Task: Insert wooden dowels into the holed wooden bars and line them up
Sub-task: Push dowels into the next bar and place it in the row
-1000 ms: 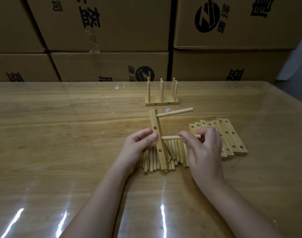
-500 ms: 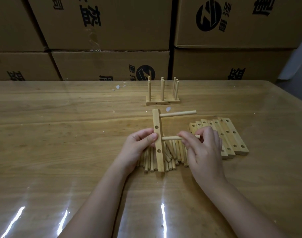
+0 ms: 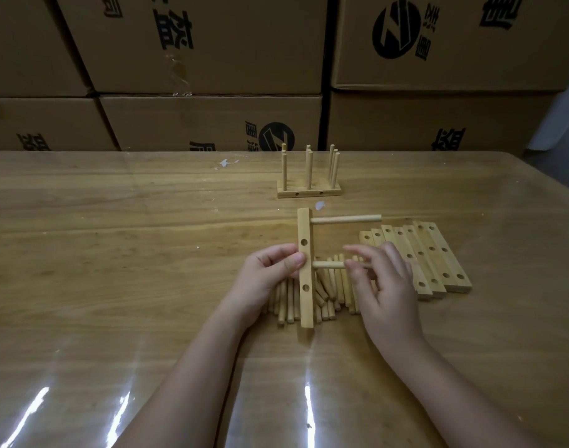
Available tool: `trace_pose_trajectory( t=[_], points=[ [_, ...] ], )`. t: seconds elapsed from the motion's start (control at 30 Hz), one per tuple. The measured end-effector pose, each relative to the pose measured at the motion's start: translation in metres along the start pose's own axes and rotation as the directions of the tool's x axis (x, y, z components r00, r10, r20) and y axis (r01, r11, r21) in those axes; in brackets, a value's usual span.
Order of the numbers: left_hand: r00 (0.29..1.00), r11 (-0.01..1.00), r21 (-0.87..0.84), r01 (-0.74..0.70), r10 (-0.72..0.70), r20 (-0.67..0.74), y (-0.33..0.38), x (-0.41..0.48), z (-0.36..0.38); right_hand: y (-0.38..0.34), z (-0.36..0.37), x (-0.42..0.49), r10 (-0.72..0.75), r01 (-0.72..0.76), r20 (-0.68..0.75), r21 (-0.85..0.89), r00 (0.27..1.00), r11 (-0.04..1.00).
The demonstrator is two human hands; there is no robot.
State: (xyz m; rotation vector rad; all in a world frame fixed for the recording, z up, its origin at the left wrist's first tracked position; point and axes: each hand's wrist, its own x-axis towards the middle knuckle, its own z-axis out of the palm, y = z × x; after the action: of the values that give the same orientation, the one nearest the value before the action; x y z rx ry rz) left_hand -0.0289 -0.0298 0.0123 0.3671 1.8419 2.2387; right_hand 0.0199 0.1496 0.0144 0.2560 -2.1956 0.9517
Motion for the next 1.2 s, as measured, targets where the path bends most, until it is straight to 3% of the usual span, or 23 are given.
trace_pose_trajectory(
  t=[0.07,0.17,0.67,1.2],
  points=[
    [1.0,0.998,-0.063,-0.005,0.004,-0.013,0.001,0.0,-0.001,0.005,-0.001,-0.001,0.103,-0.104,0.015,0.156,0.995,0.982],
    [1.0,0.991,-0.131,-0.013,0.013,-0.005,0.003,0.0,-0.002,0.015,-0.003,0.001,0.131,-0.129,0.006,0.219,0.991,0.967],
    [0.999,0.988,-0.148,0.035,-0.041,-0.036,0.003,0.002,-0.004,0.014,-0.002,0.003,0.058,-0.08,0.13,0.173,0.99,0.982],
    [0.998,0.995,-0.084,0.057,-0.06,-0.033,0.001,0.0,-0.005,0.011,-0.003,0.004,0.041,-0.062,0.127,0.165,0.991,0.984]
  ],
)
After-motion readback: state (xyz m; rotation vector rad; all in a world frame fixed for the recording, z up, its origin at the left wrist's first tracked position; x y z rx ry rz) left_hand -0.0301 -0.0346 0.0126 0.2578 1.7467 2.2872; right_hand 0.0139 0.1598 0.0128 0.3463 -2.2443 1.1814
